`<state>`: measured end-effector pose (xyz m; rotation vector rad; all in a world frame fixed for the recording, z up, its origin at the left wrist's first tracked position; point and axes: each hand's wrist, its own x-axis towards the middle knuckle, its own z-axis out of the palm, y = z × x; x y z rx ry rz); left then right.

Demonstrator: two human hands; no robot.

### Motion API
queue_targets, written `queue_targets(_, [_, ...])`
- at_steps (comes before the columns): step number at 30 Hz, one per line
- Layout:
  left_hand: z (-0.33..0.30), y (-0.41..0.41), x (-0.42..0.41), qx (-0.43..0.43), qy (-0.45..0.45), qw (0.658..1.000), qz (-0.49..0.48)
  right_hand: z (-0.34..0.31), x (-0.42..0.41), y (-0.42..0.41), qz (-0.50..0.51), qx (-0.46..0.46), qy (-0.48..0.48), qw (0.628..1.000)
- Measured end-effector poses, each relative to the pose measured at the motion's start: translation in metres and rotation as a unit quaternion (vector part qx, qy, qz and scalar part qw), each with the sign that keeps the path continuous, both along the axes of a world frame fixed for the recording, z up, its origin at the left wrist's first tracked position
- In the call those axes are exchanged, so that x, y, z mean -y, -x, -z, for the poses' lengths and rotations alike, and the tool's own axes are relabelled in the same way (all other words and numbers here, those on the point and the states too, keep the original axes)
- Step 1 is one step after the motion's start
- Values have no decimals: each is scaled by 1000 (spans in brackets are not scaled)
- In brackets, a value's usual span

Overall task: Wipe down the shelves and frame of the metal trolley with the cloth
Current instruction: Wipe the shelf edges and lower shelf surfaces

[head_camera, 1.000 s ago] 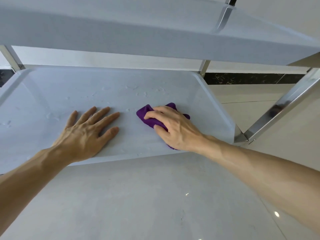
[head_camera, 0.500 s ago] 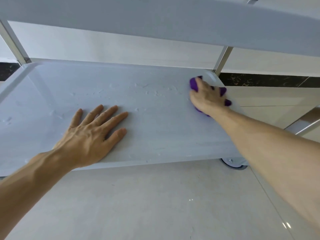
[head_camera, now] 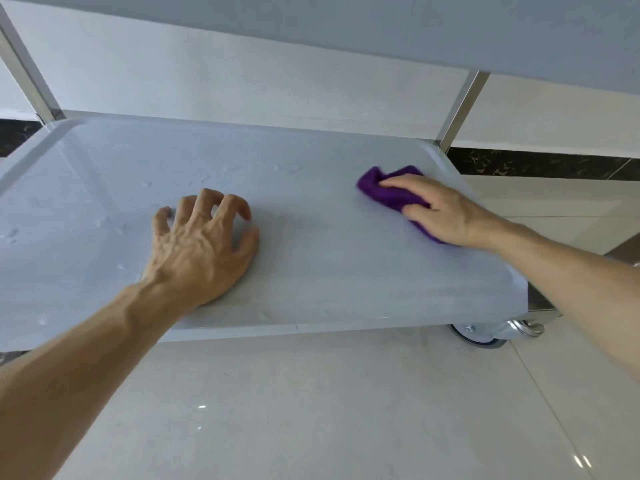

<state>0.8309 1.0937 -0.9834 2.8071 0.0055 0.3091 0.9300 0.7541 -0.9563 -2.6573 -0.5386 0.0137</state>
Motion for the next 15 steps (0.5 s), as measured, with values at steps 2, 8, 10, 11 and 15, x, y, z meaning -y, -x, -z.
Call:
queue_targets(2, [4, -1, -2, 4, -8, 1000, 10, 1, 32, -10, 124, 0, 7, 992])
queue_targets(8, [13, -7, 0, -105, -61, 992, 21, 3, 3, -50, 318, -15, 17, 948])
queue_targets(10, [12, -7, 1, -112, -68, 991, 22, 3, -37, -62, 291, -23, -1, 956])
queue_targets(11, [12, -8, 0, -113, -72, 991, 22, 2, -60, -66, 253, -31, -18, 967])
queue_targets(15, [9, -9, 1, -116, -81, 990, 18, 3, -144, -61, 13, 4, 20, 1000])
